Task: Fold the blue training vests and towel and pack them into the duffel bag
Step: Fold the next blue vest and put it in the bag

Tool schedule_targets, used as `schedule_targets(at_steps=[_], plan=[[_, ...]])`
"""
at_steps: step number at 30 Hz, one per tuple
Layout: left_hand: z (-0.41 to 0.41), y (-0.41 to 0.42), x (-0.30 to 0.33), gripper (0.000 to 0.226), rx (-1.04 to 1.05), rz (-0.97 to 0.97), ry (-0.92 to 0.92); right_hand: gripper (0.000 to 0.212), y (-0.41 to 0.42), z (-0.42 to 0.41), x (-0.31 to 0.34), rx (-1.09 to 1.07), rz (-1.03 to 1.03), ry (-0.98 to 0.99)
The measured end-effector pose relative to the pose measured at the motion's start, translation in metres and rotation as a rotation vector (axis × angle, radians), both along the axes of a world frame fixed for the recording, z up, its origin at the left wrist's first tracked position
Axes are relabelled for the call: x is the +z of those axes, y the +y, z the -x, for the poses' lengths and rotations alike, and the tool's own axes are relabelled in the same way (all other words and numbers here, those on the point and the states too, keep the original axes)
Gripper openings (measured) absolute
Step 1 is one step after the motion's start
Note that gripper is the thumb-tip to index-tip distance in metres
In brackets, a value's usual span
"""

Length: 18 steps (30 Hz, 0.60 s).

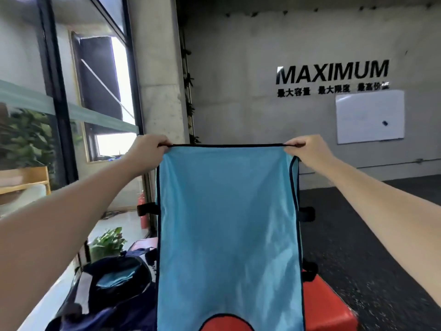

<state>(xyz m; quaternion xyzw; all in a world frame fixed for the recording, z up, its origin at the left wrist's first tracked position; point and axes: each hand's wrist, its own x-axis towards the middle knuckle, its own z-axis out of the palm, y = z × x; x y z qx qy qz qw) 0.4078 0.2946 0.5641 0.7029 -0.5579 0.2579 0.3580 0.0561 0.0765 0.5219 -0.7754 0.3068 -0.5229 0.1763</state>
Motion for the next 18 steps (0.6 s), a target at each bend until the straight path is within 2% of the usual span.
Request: schedule_targets(at_steps=[5,9,18], plan=[[-0.006,0.021,0.019,0.015,-0.029,-0.02,0.057,0.021,0.012,0.014,0.024,0.066,-0.077,0.049],[-0.02,0.022,0.01,0.02,-0.032,0.001,0.121,0.026,0.007,0.009,0.024,0.07,-0.114,0.084],[-0.049,-0.022,-0.054,0.009,-0.065,-0.156,0.265,0.025,-0.03,-0.025,-0.031,0.022,-0.194,0.168]])
